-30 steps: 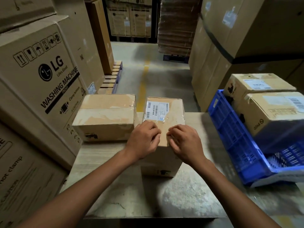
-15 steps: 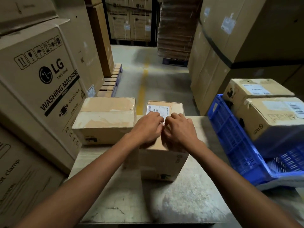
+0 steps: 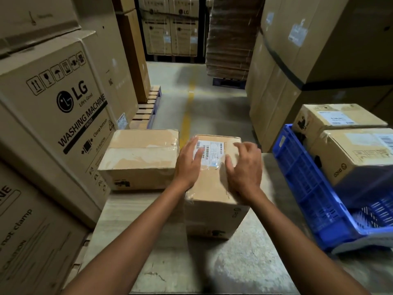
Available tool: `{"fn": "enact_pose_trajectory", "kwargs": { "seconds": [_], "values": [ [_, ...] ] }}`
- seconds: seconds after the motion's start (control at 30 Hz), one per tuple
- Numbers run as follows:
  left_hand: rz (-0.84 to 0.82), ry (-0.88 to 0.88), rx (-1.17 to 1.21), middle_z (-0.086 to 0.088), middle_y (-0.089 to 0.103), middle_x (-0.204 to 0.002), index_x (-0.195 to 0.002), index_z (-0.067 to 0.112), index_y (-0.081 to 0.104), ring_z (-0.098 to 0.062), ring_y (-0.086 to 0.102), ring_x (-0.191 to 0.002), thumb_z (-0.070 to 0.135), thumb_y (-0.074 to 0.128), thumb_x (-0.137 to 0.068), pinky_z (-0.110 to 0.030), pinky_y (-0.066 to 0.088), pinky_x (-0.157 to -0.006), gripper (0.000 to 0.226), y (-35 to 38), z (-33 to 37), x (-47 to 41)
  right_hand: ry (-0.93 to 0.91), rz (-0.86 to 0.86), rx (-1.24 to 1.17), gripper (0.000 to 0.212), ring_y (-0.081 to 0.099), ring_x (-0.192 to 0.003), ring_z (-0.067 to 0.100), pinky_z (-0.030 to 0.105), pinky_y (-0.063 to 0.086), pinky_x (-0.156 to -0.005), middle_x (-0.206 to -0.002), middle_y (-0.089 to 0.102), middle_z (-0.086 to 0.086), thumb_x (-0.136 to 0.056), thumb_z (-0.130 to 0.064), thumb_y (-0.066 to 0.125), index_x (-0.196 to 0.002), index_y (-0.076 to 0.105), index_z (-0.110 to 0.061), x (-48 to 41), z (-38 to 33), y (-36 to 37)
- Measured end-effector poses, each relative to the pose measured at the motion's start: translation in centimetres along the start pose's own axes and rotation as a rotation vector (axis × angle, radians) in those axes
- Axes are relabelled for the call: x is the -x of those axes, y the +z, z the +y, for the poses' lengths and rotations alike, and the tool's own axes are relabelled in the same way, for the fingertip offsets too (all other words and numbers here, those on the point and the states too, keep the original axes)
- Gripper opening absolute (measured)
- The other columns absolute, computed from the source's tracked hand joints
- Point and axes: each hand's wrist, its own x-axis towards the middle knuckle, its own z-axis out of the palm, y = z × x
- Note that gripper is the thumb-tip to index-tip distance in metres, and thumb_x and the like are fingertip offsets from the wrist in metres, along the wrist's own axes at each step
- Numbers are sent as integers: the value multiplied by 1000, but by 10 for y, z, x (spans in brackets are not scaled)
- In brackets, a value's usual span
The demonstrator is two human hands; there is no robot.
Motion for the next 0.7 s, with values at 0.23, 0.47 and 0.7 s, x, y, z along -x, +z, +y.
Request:
{"fn": "enact_pose_trajectory", "kwargs": {
  "seconds": [0.23,0.47,0.7],
  "values": [
    [-153,-634,745,-9,73,-109,-113,22,68,-26,69,-95,64,15,-102,-37,55,-83,69,-6,-9,22,773,-392,-850,61,68,-99,25,41,51,-92,-105,71,8,-102,-66,24,-102,64,-20,16,11,-21],
    [-308,-613,894,-10,73,-117,-126,22,65,-28,71,-105,68,12,-99,-39,57,-81,74,-10,-16,45,703,-371,-1110,71,72,-105,29,50,51,-101,-108,76,9,-97,-73,20,-100,77,-30,45,17,-19],
    [-185,-498,948,-11,74,-113,-121,15,65,-29,71,-105,57,18,-103,-37,60,-73,66,0,-38,69,802,-112,-1125,65,63,-109,26,44,49,-91,-109,70,11,-100,-68,26,-95,64,-15,71,37,-8]
  ]
}}
